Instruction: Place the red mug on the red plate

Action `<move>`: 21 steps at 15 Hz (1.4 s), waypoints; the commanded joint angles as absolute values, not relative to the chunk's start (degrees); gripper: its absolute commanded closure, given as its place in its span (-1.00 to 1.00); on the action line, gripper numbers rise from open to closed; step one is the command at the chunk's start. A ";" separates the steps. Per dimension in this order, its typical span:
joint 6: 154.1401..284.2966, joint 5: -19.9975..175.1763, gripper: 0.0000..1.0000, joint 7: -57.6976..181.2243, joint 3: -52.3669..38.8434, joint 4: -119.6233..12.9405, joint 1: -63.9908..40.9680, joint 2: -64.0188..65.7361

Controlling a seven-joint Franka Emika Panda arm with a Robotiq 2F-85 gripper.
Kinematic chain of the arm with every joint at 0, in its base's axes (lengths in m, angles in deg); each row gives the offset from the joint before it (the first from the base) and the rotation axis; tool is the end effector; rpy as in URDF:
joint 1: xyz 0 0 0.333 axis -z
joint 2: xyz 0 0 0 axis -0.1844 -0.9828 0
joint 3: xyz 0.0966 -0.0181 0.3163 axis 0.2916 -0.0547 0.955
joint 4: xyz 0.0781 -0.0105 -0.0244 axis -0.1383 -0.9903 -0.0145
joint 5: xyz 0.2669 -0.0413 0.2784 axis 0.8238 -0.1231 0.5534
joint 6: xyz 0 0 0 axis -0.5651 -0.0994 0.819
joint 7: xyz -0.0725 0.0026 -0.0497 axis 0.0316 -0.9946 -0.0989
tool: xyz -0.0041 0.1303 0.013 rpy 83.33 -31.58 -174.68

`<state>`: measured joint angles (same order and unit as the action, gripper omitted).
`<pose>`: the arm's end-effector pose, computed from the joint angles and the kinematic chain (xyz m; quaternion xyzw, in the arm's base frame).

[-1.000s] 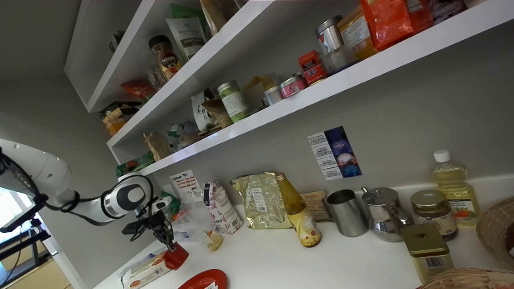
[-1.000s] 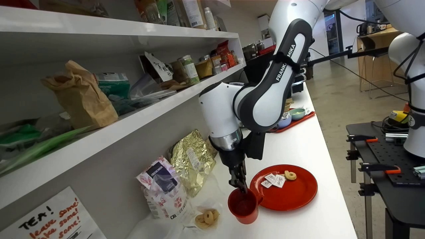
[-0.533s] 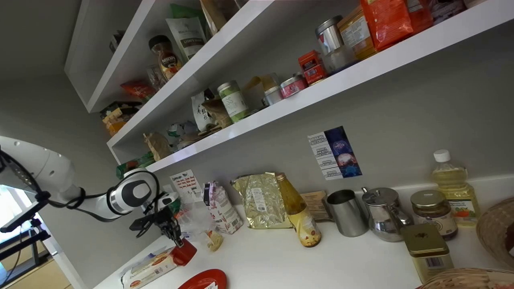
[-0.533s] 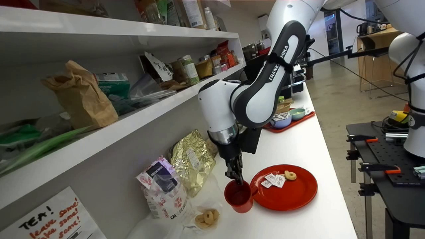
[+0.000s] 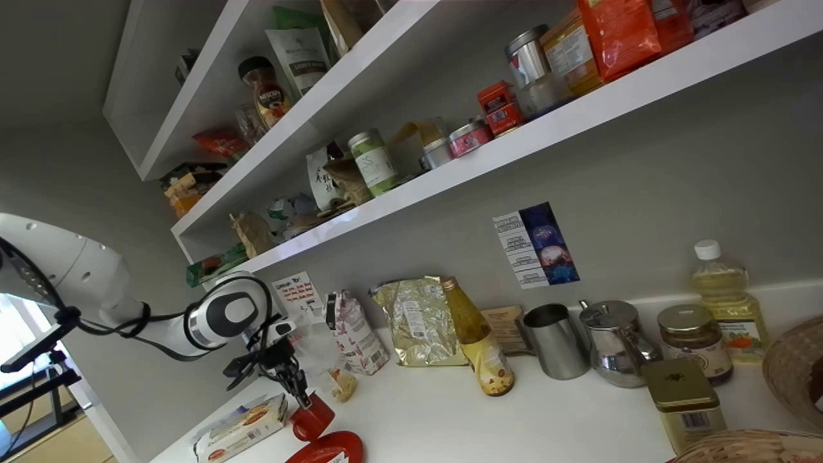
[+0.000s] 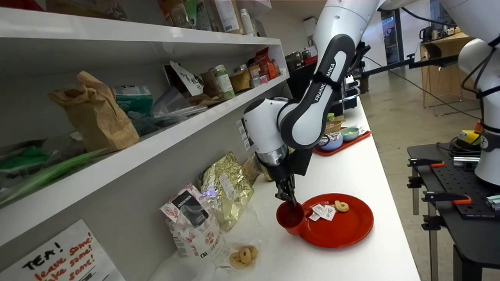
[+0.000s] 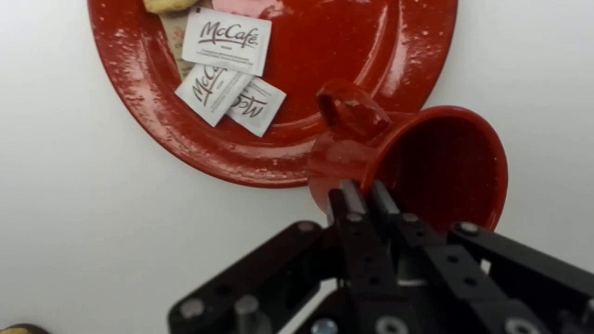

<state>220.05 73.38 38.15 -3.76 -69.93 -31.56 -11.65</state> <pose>0.5926 0.2120 0.2221 0.9983 -0.0255 -0.0014 0.0519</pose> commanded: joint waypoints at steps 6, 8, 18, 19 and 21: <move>220.21 74.74 0.95 39.20 -2.67 -78.08 -27.28 -5.93; 220.39 76.26 0.95 40.33 -1.12 -79.95 -26.73 -5.78; 219.78 77.58 0.95 42.76 1.01 -82.64 -26.26 -6.69; 219.70 77.76 0.95 43.22 1.09 -82.51 -26.10 -6.82; 218.91 78.67 0.36 44.42 1.51 -82.08 -25.60 -7.03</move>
